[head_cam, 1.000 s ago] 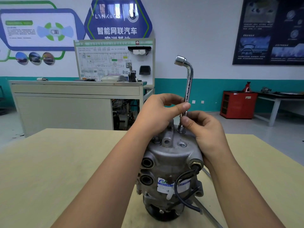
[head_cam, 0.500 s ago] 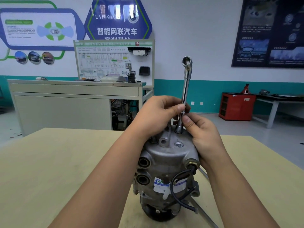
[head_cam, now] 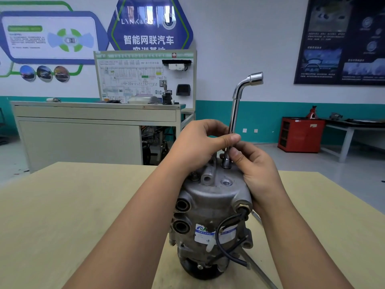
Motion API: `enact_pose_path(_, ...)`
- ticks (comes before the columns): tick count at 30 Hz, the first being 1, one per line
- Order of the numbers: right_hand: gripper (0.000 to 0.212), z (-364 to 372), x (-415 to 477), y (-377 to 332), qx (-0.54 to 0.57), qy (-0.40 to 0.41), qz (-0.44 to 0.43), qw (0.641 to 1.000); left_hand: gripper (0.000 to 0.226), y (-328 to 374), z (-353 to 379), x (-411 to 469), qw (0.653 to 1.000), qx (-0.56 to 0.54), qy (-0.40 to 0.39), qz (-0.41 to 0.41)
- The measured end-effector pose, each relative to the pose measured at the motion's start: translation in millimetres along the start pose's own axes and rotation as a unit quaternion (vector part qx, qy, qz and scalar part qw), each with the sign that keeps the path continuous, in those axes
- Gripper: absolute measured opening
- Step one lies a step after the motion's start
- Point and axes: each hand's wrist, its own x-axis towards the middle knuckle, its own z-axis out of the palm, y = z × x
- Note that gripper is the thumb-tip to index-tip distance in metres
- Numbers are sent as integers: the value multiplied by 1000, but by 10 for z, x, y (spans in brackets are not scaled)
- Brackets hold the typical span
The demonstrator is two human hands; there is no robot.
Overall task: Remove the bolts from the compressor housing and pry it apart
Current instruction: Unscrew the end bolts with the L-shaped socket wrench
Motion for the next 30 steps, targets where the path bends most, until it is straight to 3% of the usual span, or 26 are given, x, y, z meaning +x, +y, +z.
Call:
enact_pose_path(4,32,10,-3,-12,17,-6,9,1000,13,6,-16,-11,1000,-8,-23,11)
enact_pose_path(12,18,8,-19,-9,21,-16,4,1000,5,14,-21,-19,1000,3,-18,6)
enact_pose_path(22,14,-29,-1,22,-7,-15,11,1000,16,-13,-17,-6,1000,21,-5,15)
enact_pose_path(24,15,-28,-2,27,10,-22,8,1000,4,-4,-22,-11,999,20,-22,14)
enact_pose_path(30,23,-1,2,13,49,-35,17,998,15,29,-48,-42,997,17,-69,25)
